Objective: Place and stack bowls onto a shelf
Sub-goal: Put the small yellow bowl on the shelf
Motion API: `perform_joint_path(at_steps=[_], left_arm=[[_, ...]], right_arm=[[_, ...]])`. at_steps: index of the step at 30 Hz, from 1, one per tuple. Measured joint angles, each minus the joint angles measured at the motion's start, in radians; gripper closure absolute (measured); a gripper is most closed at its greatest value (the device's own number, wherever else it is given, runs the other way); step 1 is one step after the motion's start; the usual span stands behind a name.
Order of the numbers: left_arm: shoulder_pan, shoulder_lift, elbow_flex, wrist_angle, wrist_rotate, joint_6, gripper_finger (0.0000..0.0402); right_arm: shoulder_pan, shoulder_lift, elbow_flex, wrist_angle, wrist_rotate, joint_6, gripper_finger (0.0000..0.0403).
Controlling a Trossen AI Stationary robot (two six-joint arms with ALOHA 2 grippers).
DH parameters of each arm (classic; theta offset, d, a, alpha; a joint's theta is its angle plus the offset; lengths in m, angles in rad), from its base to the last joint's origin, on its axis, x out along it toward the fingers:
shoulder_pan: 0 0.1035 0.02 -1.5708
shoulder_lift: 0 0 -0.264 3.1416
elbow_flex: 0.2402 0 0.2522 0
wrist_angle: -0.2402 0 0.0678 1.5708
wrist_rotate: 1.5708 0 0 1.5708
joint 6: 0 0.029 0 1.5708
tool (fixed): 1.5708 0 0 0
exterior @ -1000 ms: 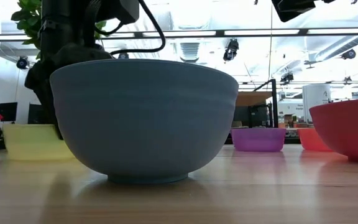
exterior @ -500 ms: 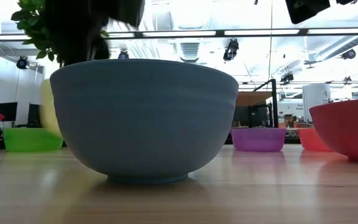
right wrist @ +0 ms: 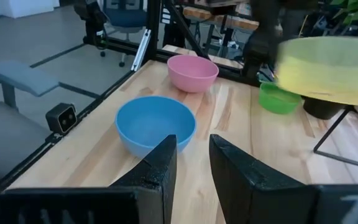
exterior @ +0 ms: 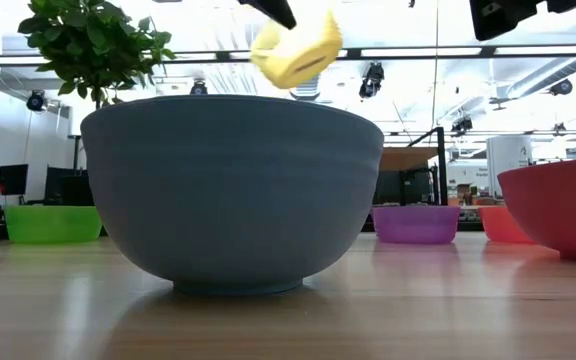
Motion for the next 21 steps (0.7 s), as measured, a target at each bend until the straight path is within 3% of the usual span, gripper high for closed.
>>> perform_joint_path(at_steps=[11,21], left_arm=[[0.192,0.026,0.002,0.226,0.001,0.217,0.0401],[0.267,0.119,0.002,0.414,0.001,0.286,0.0401]], right_arm=[[0.0,-0.002,0.0,-0.001,-0.001,0.0,0.0319],[0.0,-0.005,0.0,-0.006,-0.005,-0.007,0.0319]])
